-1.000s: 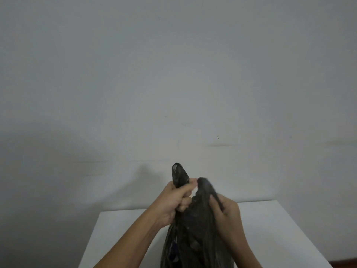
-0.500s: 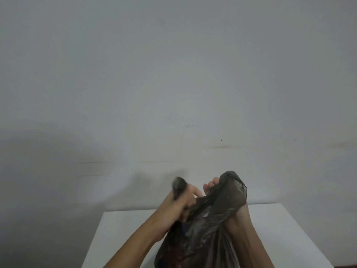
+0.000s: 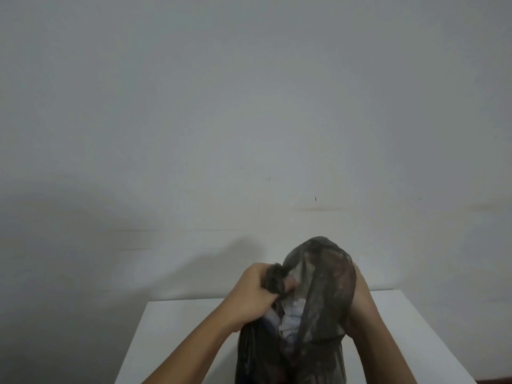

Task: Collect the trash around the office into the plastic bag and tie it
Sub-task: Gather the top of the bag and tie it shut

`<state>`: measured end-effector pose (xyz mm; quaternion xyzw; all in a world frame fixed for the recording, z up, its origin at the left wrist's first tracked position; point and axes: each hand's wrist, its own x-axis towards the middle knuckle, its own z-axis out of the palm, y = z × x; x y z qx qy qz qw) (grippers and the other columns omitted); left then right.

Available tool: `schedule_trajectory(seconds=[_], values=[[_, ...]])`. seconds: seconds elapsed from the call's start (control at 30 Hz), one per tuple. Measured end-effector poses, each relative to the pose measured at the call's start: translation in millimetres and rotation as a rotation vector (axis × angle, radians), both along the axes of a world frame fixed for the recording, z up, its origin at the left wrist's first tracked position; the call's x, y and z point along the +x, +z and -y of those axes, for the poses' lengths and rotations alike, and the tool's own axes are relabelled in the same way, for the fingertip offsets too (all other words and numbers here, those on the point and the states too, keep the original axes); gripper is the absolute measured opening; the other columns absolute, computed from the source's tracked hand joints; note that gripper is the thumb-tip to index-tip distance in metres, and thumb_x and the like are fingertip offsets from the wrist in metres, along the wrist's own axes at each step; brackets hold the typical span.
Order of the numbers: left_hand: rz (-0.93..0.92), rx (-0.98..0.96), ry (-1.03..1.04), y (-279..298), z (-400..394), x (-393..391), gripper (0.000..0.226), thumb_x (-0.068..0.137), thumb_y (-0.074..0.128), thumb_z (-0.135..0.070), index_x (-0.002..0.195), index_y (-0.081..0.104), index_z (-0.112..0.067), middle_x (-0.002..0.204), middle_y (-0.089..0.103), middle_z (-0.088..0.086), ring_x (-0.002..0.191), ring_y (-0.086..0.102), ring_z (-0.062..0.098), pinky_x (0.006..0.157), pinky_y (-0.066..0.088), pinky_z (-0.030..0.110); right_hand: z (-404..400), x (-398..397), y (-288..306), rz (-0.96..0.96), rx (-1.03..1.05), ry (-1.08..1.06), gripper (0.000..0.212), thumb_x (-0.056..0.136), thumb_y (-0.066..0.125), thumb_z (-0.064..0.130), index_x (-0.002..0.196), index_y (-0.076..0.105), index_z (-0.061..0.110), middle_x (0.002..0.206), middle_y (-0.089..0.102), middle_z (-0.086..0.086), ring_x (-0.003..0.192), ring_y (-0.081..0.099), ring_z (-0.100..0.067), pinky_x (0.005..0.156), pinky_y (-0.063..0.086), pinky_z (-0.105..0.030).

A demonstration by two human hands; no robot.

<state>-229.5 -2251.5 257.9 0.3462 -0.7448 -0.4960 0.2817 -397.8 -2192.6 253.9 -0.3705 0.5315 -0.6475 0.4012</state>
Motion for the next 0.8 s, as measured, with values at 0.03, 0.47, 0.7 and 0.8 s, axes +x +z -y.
schedule_trajectory(seconds=[0.03,0.47,0.7,0.8], values=[[-0.099,0.109,0.04,3,0,2,0.031,0.101,0.065,-0.016,0.07,0.065,-0.012,0.053,0.067,-0.008,0.051,0.061,-0.003,0.053,0.045,0.008,-4,1,0,-0.114,-0.04,0.032,0.03,0.097,0.046,0.001,0.107,0.066,0.02,0.097,0.065,0.004,0.087,0.068,0.001,0.089,0.051,-0.032],[-0.264,0.508,0.21,3,21,-5,0.05,0.101,0.055,-0.002,0.058,0.04,-0.021,0.042,0.03,-0.012,0.034,0.021,0.002,0.033,0.017,0.014,-37,-10,-78,-0.671,-0.027,0.195,0.055,0.088,0.054,0.058,0.134,0.024,0.068,0.139,0.016,0.053,0.145,0.008,0.009,0.116,0.014,-0.021],[-0.149,0.414,0.086,3,14,1,0.035,0.104,0.057,-0.012,0.07,0.057,-0.02,0.044,0.043,-0.012,0.036,0.036,0.001,0.037,0.028,0.013,-56,22,-20,-1.008,-0.205,-0.085,0.025,0.078,0.067,0.03,0.086,0.061,0.053,0.139,0.043,0.02,0.133,0.043,-0.002,0.098,0.039,-0.013],[-0.122,0.458,0.001,3,-4,2,0.021,0.105,0.056,-0.021,0.089,0.069,-0.022,0.059,0.074,-0.015,0.056,0.068,-0.003,0.056,0.052,0.011,-37,12,-3,-0.946,-0.251,-0.231,0.016,0.084,0.058,0.032,0.075,0.059,0.045,0.116,0.061,0.013,0.105,0.057,0.011,0.078,0.038,0.0]])
